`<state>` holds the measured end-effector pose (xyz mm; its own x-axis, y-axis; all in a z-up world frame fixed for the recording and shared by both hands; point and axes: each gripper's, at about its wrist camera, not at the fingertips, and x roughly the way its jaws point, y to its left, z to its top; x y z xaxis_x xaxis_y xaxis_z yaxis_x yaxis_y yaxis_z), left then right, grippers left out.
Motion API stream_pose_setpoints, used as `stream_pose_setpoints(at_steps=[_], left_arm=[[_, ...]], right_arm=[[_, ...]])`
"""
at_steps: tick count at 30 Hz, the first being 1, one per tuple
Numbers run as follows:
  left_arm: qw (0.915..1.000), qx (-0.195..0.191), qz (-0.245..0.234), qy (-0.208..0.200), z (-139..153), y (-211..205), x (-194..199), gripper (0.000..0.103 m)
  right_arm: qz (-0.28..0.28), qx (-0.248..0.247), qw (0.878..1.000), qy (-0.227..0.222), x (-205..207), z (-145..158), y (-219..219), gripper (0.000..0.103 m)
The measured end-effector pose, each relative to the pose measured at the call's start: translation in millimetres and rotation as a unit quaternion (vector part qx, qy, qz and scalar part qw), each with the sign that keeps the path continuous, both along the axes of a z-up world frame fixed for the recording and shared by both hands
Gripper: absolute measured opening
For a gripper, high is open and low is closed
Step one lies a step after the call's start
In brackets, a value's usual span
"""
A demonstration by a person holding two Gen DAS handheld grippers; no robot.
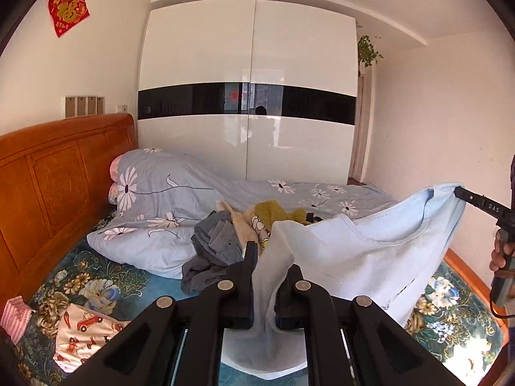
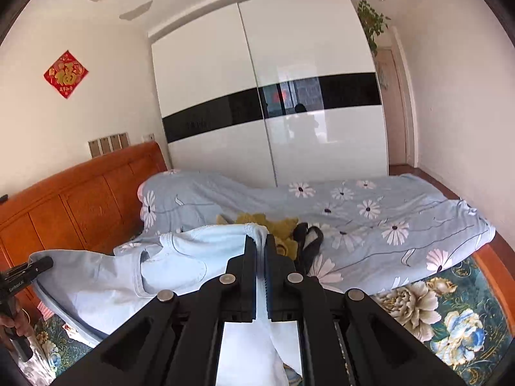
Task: Fold clothes
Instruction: 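Lift the T-shirt with both grippers and shake it out in the air, then lay the T-shirt flat on the blanket with both grippers, printed side up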
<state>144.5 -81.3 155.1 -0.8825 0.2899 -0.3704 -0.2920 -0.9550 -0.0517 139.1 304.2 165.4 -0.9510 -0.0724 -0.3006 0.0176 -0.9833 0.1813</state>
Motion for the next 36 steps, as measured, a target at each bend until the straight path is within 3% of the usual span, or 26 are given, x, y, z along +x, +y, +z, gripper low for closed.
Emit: stream_pose_setpoints(at_steps=[4, 11, 15, 17, 20, 23, 27, 31, 33, 36], left_arm=[[0.9998, -0.010, -0.007, 0.014, 1.4, 2.6, 36.2, 0.009], [0.9980, 0.036, -0.042, 0.031, 39.8, -4.1, 84.4, 0.008], [0.9980, 0.040, -0.048, 0.013, 69.8, -5.1, 80.7, 0.009], [0.9990, 0.020, -0.040, 0.006, 69.6, 0.8, 68.1, 0.010], [0.9983, 0.009, -0.032, -0.047, 39.2, 12.0, 32.1, 0.010], [0.9919, 0.017, -0.032, -0.122, -16.2, 21.2, -9.7, 0.010], [0.9757, 0.025, -0.012, -0.218, -118.8, 27.6, -63.1, 0.010], [0.9532, -0.004, 0.036, -0.300, -211.7, 30.5, -94.5, 0.009], [0.9448, 0.000, 0.050, -0.324, -242.0, 27.2, -103.1, 0.009], [0.9359, 0.015, 0.065, -0.346, -264.9, 21.9, -120.5, 0.009]], right_arm=[[-0.003, 0.007, 1.000, 0.018, 38.4, 7.2, 1.8, 0.004], [-0.009, 0.015, 0.999, 0.049, 95.1, 26.5, 11.4, 0.004], [-0.013, 0.016, 0.997, 0.073, 109.9, 54.1, 22.9, 0.004], [-0.014, 0.016, 0.997, 0.073, 107.2, 64.3, 28.8, 0.004], [-0.006, 0.025, 0.999, 0.037, 82.2, 58.1, 32.3, 0.004], [-0.004, 0.039, 0.999, -0.024, 42.1, 18.5, 31.2, 0.004], [-0.006, 0.021, 0.993, -0.119, -11.2, -65.2, 38.8, 0.004], [-0.021, -0.005, 0.979, -0.204, -51.7, -154.1, 49.1, 0.004], [-0.020, -0.013, 0.971, -0.239, -67.5, -189.3, 52.8, 0.004], [-0.019, -0.027, 0.959, -0.282, -92.6, -227.8, 53.7, 0.004]])
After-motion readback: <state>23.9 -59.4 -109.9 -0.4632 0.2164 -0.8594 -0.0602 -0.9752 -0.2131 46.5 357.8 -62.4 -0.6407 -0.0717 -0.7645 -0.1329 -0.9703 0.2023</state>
